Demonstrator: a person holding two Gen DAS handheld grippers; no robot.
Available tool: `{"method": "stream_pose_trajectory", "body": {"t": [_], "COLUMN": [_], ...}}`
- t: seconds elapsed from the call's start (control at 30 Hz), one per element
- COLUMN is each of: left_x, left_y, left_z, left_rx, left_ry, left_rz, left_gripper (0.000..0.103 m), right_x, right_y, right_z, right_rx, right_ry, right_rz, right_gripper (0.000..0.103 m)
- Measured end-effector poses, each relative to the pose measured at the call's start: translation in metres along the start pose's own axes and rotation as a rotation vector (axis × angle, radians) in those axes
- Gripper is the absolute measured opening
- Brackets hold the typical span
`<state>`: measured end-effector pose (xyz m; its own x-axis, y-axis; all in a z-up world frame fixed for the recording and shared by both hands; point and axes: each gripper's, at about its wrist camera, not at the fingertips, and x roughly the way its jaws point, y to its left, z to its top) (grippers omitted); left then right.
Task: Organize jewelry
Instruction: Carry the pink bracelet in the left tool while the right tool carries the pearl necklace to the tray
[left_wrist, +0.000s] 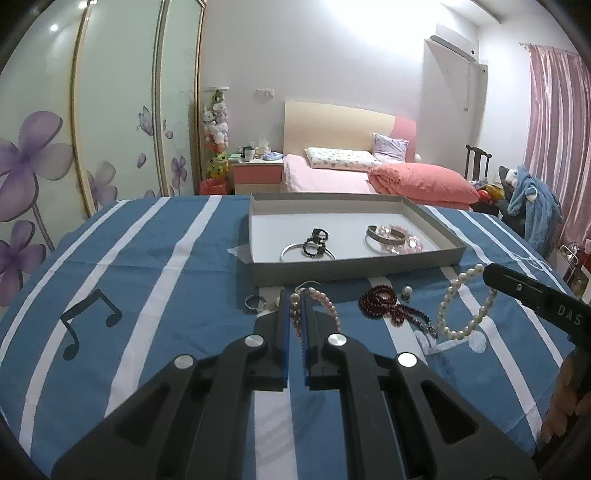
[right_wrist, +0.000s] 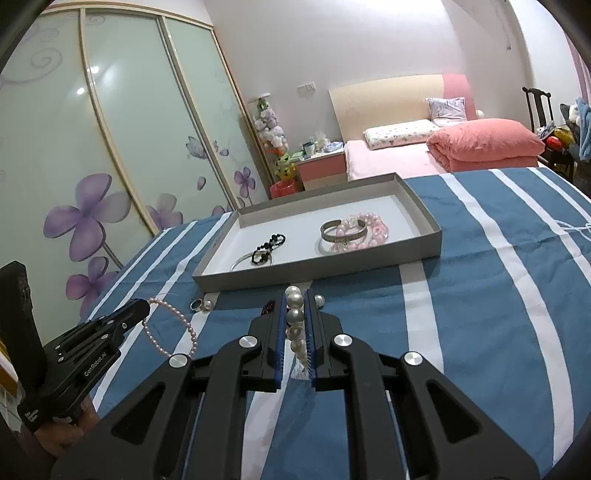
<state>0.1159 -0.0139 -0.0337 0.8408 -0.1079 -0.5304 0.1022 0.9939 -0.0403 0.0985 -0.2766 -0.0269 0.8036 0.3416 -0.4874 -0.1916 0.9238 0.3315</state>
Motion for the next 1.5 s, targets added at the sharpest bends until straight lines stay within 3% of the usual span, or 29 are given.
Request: {"method": "stream_pose_trajectory", "body": {"t": [0.4, 0.93, 1.5], "left_x": [-0.009, 0.000, 0.062], "left_y": [-0.003, -0.031, -0.041], "left_z": [0.012, 0.070, 0.098], "left_rx": [-0.005, 0.054, 0.088], "left_ry": [-0.075, -0.274, -0.263], "left_rz": [0.027, 0.066, 0.118], "left_gripper": [0.006, 0.006, 0.006], "right_x": [-0.012, -0.006, 0.048], "right_y": [0.008, 0.019, 0.000], "right_z": [0.011, 0.066, 0.088], "right_rx": [-0.037, -0.106, -0.074], "right_ry": [-0.098, -0.312, -0.278], "right_rz": [-0.040, -0.087, -0.113], "right_gripper": [0.010, 0.010, 0.010]}}
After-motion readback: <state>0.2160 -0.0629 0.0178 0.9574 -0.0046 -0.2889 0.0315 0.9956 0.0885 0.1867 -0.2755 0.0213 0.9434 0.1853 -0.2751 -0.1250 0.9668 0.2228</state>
